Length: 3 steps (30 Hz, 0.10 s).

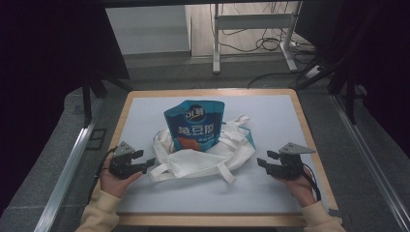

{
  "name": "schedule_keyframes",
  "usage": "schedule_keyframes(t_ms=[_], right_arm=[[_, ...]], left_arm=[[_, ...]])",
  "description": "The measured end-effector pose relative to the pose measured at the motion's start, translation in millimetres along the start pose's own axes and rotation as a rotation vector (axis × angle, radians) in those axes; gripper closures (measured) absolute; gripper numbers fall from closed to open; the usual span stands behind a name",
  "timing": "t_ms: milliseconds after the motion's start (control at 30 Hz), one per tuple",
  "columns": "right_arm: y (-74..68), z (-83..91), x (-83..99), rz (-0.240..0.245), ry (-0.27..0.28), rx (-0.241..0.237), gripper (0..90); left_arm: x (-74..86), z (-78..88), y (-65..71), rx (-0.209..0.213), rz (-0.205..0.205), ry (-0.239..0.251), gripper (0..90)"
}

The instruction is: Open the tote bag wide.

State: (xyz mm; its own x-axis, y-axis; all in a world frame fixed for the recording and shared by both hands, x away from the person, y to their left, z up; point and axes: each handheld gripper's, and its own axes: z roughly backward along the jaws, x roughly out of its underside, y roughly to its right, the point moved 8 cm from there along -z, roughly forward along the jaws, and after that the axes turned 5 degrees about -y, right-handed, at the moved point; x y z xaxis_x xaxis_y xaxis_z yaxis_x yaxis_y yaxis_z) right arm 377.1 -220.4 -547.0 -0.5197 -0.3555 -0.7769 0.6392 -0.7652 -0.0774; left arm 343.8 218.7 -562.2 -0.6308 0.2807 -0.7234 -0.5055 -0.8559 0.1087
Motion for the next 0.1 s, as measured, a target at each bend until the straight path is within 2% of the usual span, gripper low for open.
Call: schedule_keyframes(t_ms=[100], right_arm=[[1.1, 2.0, -0.4, -0.008, 0.006, 0.006, 38.6]], left_arm=[[0.1, -2.3, -1.2, -0.009, -0.005, -0.003, 34.6]])
